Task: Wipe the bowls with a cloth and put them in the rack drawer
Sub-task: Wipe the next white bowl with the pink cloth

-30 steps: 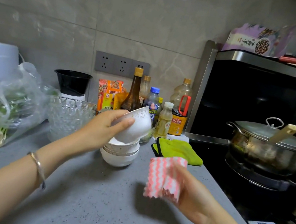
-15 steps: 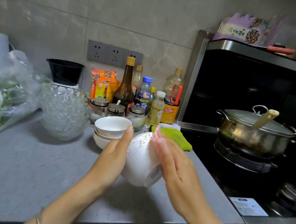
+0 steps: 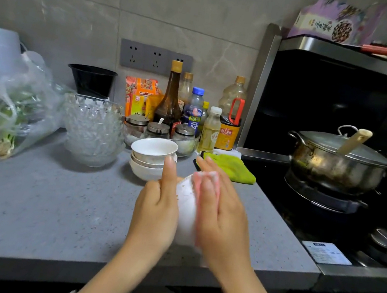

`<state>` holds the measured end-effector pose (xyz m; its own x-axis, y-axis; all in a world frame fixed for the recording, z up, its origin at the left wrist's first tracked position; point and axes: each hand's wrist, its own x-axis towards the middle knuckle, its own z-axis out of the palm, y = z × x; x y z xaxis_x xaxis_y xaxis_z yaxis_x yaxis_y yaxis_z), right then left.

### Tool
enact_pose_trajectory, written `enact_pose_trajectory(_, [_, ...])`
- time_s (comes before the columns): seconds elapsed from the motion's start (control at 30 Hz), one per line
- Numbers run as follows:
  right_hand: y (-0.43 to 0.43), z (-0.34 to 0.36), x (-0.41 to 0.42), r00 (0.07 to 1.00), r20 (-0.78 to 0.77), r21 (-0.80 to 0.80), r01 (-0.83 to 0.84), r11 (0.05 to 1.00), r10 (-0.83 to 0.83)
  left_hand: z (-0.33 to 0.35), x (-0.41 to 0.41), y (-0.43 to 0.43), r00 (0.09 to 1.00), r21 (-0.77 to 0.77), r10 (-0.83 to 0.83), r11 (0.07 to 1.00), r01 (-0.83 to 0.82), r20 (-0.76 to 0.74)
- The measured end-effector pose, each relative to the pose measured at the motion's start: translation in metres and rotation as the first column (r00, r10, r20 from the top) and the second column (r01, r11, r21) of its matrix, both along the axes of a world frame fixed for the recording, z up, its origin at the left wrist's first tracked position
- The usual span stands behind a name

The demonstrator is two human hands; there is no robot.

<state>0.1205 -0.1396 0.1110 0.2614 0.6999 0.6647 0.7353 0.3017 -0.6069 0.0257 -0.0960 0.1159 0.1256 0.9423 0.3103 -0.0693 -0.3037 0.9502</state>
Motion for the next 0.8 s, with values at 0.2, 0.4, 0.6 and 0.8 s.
enact_pose_trajectory(0.2, [-0.004, 0.003, -0.012, 0.994, -0.105, 0.016, -0.016, 1.000, 0.018, 0.000, -0.003, -0.004, 0.997, 0.022, 0.072, 0.997, -0.073, 0.034])
enact_pose_trajectory(0.4, [-0.003, 0.004, -0.009, 0.999, 0.026, 0.092, -0.026, 0.995, 0.024, 0.003, -0.007, -0.013, 0.999, 0.125, 0.032, 0.992, -0.031, -0.007])
enact_pose_trajectory(0.6, [-0.013, 0.015, -0.001, 0.911, -0.357, -0.033, -0.233, 0.972, 0.207, 0.003, -0.019, -0.008, 0.987, 0.067, -0.134, 0.989, 0.129, 0.090])
enact_pose_trajectory(0.8, [-0.020, 0.014, 0.008, 0.796, -0.552, -0.030, -0.315, 0.949, 0.247, 0.006, -0.023, -0.011, 0.972, 0.005, -0.187, 0.982, 0.188, 0.142])
